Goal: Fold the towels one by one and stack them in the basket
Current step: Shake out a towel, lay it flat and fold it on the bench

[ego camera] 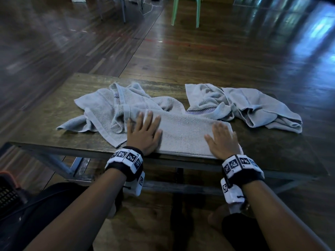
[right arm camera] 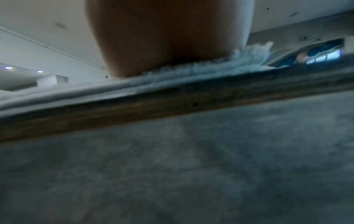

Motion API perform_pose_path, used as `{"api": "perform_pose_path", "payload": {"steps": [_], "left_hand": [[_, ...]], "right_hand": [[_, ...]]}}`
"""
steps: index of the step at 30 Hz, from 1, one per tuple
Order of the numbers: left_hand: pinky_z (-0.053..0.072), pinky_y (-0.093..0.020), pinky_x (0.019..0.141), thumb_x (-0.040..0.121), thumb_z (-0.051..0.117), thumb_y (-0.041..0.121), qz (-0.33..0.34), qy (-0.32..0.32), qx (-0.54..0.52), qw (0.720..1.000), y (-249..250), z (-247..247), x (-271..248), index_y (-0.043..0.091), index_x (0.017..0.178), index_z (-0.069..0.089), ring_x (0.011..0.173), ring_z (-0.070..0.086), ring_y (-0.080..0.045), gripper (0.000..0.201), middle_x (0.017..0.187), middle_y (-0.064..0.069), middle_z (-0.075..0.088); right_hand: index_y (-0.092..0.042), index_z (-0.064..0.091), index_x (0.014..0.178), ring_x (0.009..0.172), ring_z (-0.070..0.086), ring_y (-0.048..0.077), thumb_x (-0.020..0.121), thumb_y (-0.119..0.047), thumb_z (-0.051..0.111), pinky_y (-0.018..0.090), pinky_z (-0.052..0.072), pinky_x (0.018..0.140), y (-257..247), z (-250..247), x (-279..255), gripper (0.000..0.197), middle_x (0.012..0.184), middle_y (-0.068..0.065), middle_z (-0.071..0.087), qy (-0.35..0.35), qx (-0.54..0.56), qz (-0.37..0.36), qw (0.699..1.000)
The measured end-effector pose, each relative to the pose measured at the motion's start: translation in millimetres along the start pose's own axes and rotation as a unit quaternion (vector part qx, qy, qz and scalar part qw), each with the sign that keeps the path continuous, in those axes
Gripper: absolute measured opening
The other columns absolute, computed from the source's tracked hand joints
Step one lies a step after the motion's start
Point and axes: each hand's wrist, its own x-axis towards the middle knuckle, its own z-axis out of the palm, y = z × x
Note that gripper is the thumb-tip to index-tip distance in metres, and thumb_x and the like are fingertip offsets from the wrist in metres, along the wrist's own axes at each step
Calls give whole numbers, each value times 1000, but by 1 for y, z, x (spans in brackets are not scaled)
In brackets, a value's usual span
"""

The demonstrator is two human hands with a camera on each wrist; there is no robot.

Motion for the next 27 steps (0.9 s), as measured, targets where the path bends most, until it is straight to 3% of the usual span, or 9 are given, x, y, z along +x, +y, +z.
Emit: {"api": "perform_pose_path", "payload": {"steps": [4, 6, 9, 12, 14, 19, 22, 25, 27], "left_hand": [[-7, -55, 112, 97, 18, 42, -43, 18, -22, 999, -10, -10, -12, 33, 149, 5, 146, -9, -19, 54, 159, 2, -4], [2, -53, 112, 97, 32, 36, -79, 53, -73, 993, -11, -17, -22, 25, 146, 21, 145, 3, -22, 52, 157, -4, 10], [21, -49, 106, 92, 46, 36, -124, 98, -136, 978, -15, -25, -35, 21, 132, 43, 130, 28, -29, 43, 137, -10, 39], [35, -47, 99, 83, 49, 48, -142, 29, -182, 973, -24, -22, -38, 25, 101, 62, 111, 51, -27, 32, 109, -4, 62], [41, -49, 94, 70, 45, 59, -145, -22, -235, 961, -28, -20, -40, 31, 76, 60, 96, 60, -24, 33, 91, 2, 67], [39, -50, 97, 74, 57, 53, -185, -68, -235, 952, -24, -18, -37, 22, 65, 57, 90, 60, -25, 33, 71, 5, 62], [40, -48, 95, 74, 57, 48, -181, -80, -250, 948, -22, -22, -37, 19, 56, 45, 86, 58, -26, 36, 61, 7, 53], [40, -48, 94, 69, 52, 48, -175, -91, -285, 938, -19, -27, -40, 20, 59, 42, 82, 57, -23, 31, 62, 5, 54], [41, -36, 89, 71, 54, 46, -183, -72, -326, 925, -18, -34, -42, 22, 65, 43, 76, 56, -19, 27, 66, 5, 55]], "right_hand": [[-11, 8, 150, 147, -4, 20, 98, -50, 16, 51, -2, 117, 13, -14, 5, 65, 160, 5, -1, 8, 10, 77, 997], [-9, 15, 148, 147, 3, 22, 98, -47, 21, 52, 0, 117, 7, -25, 10, 63, 159, 9, 9, 56, 31, 76, 995], [-7, 37, 137, 139, 27, 28, 96, -39, 36, 50, 10, 115, -26, -41, 22, 52, 147, 16, 35, 155, 87, 10, 984], [-11, 46, 131, 130, 39, 28, 93, -34, 45, 48, 13, 113, -79, -51, 31, 44, 136, 12, 50, 173, 119, -80, 974], [-16, 43, 135, 135, 34, 23, 95, -34, 43, 46, 5, 115, -110, -52, 34, 44, 141, 7, 46, 134, 115, -129, 976], [-25, 37, 140, 138, 29, 15, 97, -30, 39, 49, -7, 115, -155, -50, 45, 43, 141, 0, 46, 59, 131, -199, 969], [-27, 41, 136, 134, 34, 17, 95, -29, 44, 48, -1, 114, -166, -49, 50, 42, 134, -2, 53, 37, 137, -208, 968], [-27, 52, 126, 127, 40, 18, 90, -27, 49, 44, 7, 112, -171, -52, 52, 36, 127, -4, 56, 48, 121, -208, 970], [-24, 61, 113, 119, 45, 18, 86, -24, 50, 41, 13, 106, -173, -57, 52, 28, 116, -5, 59, 66, 131, -213, 966]]}}
